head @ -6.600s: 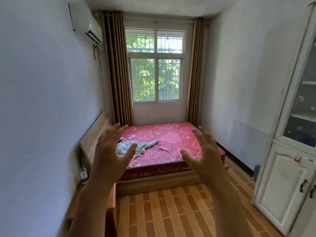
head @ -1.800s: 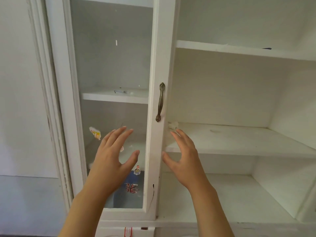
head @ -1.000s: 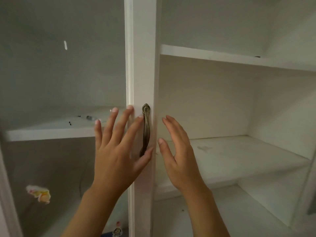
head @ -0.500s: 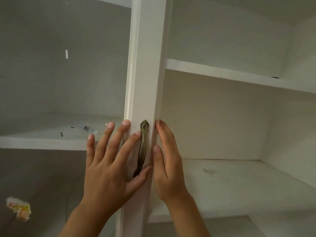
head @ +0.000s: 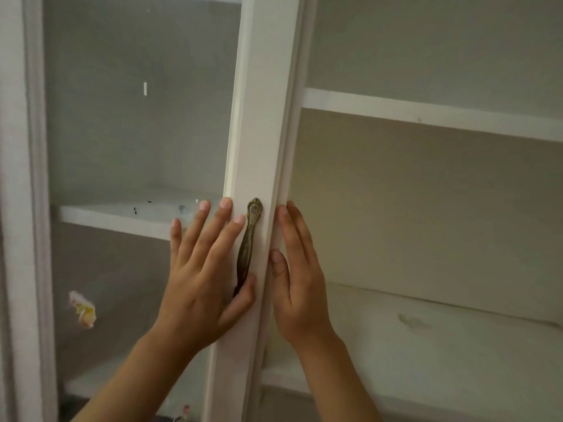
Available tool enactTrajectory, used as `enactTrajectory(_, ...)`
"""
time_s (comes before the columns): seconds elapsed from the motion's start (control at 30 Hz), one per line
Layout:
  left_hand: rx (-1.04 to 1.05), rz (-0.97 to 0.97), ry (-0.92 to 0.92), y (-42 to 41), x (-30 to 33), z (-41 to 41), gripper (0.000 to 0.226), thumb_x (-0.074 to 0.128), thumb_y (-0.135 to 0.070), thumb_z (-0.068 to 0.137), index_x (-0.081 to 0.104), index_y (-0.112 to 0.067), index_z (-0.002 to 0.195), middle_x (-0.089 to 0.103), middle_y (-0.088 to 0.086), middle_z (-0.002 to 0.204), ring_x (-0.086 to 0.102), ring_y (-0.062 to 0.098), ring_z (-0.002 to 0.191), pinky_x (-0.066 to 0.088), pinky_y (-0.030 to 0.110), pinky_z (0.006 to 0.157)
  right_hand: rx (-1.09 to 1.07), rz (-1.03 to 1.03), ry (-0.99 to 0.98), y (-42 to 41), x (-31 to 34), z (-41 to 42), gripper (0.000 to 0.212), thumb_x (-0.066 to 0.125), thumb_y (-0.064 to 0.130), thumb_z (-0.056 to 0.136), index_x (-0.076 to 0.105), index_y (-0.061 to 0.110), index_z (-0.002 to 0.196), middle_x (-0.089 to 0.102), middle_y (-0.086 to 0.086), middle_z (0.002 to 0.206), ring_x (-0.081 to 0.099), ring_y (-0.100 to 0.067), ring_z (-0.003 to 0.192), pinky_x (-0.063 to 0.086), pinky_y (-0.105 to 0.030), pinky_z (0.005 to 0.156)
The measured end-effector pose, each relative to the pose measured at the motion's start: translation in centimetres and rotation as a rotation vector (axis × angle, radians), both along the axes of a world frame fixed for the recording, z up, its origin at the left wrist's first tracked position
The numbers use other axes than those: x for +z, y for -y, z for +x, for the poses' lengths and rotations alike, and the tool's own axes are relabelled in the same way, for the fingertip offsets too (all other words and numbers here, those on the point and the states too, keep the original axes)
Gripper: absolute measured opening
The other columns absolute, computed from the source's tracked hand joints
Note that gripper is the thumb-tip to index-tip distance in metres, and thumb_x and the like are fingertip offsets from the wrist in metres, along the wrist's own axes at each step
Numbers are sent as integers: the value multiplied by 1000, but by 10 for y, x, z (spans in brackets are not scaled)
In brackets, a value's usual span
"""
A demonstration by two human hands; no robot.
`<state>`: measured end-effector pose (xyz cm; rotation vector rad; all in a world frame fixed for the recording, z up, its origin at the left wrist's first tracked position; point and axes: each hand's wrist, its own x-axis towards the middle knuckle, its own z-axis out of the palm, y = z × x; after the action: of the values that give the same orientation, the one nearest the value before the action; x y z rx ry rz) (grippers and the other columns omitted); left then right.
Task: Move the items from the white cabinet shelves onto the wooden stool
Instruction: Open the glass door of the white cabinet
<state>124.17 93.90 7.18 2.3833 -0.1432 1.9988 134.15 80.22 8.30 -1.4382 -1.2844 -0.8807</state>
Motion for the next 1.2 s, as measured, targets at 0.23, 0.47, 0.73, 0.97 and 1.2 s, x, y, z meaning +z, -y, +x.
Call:
enactTrajectory(0.23,46,-52,-95,16,2,-9,73,55,-26,94,28,-23,162,19,19,172,11,42,160,17,75,119,100,-49,-76,6,-7,0,60,49,0,109,32,16,164,24,1,174,21,-14,161,25,-31,128)
enactTrajectory(0.47,98,-101,-206,31,6,-22,74,62,-15,95,28,-19,161,13,18,173,6,36,162,24,70,121,173,-145,-161,16,-10,-5,62,46,11,112,24,26,167,14,11,176,11,-4,161,17,-19,127)
enactTrajectory(0.73,136,-65,-255,38,8,-31,69,62,-12,94,37,-12,159,11,21,172,7,37,161,23,64,124,159,-222,-147,36,-13,-18,63,50,23,112,21,32,167,10,16,175,10,1,160,24,-33,129)
enactTrajectory(0.97,114,-47,-257,39,7,-47,70,62,-15,95,36,-11,159,11,18,173,8,36,161,25,61,125,123,-281,-162,45,-15,-34,67,52,32,111,16,45,166,0,25,174,4,2,159,30,-45,128)
enactTrajectory(1.2,81,-24,-255,38,5,-65,70,62,-17,95,35,-10,159,10,18,173,10,36,161,28,63,123,95,-279,-145,50,-16,-56,65,52,30,110,21,36,167,11,16,175,10,-3,160,29,-45,129)
